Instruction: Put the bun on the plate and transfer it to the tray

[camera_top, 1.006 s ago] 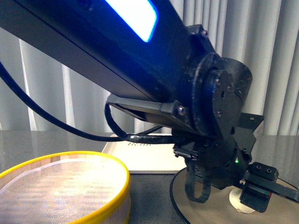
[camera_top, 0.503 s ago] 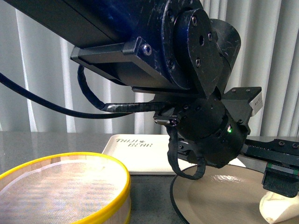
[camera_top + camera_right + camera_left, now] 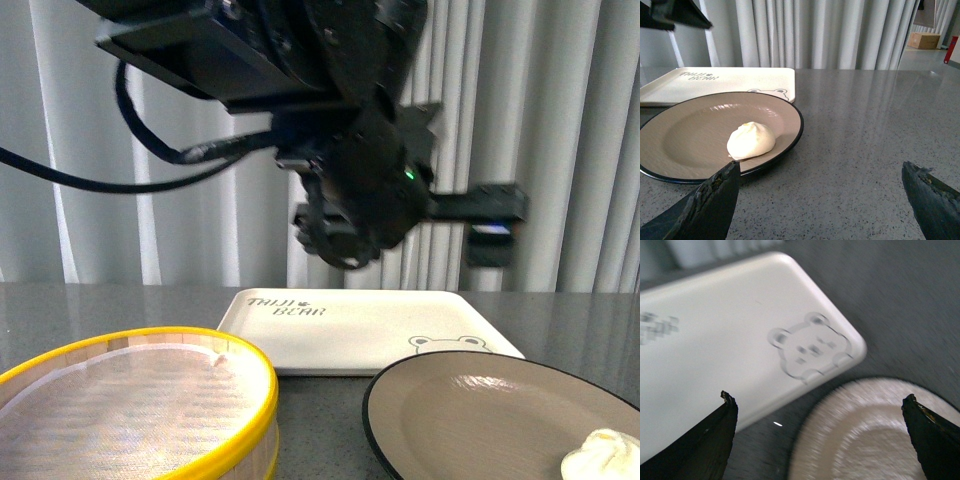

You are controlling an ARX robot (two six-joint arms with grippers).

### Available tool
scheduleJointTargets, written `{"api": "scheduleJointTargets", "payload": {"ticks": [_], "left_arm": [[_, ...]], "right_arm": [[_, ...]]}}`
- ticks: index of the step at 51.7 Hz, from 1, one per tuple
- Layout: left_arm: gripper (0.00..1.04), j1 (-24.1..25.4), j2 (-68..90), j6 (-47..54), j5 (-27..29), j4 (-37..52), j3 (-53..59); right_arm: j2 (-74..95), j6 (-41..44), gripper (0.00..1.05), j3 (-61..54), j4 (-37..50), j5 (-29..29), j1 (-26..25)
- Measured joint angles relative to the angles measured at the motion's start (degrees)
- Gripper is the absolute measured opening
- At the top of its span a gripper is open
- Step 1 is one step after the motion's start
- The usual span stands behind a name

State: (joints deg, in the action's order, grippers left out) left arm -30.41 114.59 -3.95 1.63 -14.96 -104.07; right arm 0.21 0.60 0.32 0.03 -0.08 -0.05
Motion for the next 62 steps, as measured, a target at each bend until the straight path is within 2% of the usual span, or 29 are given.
{"api": "scheduleJointTargets", "payload": {"ticks": [5,17,26,27,30,34,36,38,43,53,62], "left_arm": [[0.98,5.55,-1.14,-4.90,5.77,1.57,-0.68],[0.98,18.99,-9.01,-12.74,3.13,2.05,8.52],[0.98,22.03,-12.50,-13.99,3.87,2.45,12.13],[0.96,22.01,-13.03,-12.87,4.57,4.07,13.44],[0.87,21.81,-15.06,-8.74,6.82,17.07,19.74],[0.75,21.77,-18.95,-2.67,6.29,32.22,30.45],[0.64,21.77,-22.71,-0.13,5.66,41.20,39.01],[0.55,22.14,-25.90,1.36,5.25,46.25,45.24],[0.37,23.78,-31.15,2.56,4.70,52.02,55.63],[0.05,25.49,-37.81,3.08,3.26,57.57,70.12],[0.04,26.18,-43.41,3.48,2.23,60.37,78.38]], "right_arm": [[0.00,0.00,0.96,0.00,0.00,0.00,0.00],[0.00,0.00,0.96,0.00,0.00,0.00,0.00],[0.00,0.02,0.96,0.00,0.00,-0.04,0.00],[0.00,0.02,0.96,0.00,0.00,-0.04,0.00],[0.00,0.00,0.96,0.00,0.00,-0.02,0.00],[0.00,0.00,0.96,0.00,0.00,0.09,0.00],[0.00,0.00,0.96,0.00,0.00,0.07,0.00],[0.00,0.02,0.96,0.00,0.00,0.04,0.00],[0.00,0.02,0.96,0.00,0.00,0.00,0.00],[0.00,0.02,0.96,0.00,0.00,0.00,0.00],[0.00,0.02,0.96,0.00,0.00,0.02,0.00]]}}
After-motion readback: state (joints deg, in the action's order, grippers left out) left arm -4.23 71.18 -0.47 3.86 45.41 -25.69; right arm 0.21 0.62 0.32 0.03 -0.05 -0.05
